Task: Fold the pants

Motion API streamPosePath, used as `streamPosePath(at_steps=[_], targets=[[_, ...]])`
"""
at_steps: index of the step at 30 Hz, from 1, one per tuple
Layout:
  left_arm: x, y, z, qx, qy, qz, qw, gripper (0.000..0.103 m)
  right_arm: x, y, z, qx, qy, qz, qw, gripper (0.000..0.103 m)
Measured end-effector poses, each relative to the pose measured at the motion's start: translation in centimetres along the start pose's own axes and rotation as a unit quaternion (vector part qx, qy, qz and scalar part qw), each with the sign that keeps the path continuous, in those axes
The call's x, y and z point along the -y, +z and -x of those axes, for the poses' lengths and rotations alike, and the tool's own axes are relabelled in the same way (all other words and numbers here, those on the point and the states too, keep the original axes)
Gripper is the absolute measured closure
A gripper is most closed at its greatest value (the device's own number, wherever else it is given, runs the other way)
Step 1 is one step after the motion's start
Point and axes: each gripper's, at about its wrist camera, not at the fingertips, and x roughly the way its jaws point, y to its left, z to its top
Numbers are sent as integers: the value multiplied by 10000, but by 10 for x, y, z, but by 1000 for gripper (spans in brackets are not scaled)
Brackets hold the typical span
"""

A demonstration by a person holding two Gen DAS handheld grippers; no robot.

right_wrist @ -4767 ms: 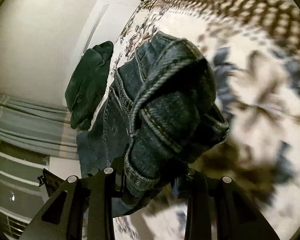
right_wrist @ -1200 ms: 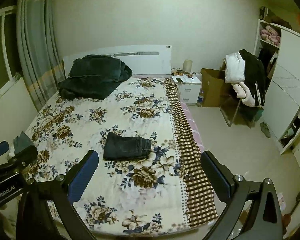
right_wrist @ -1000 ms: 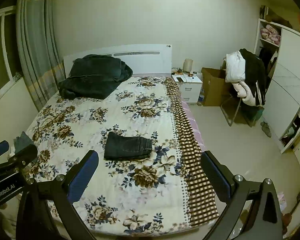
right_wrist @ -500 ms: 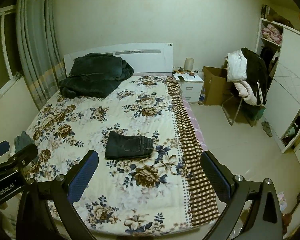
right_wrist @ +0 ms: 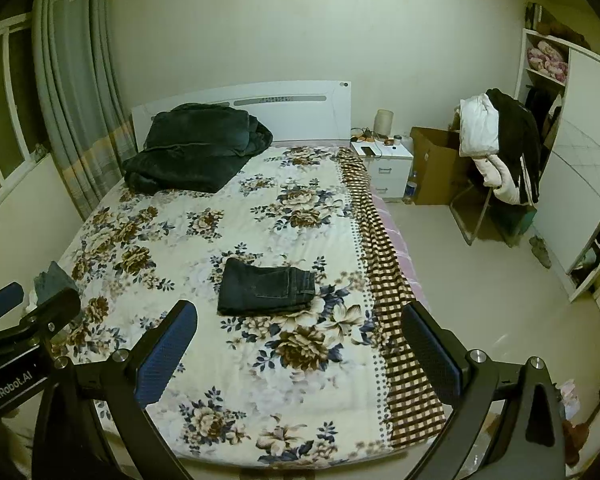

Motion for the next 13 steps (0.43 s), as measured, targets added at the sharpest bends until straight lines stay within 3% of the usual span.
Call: streamPosePath(at_steps=[13], targets=[[9, -10, 0, 29, -41, -67, 10000, 12, 2, -3, -2, -21, -7, -47, 10000, 0]])
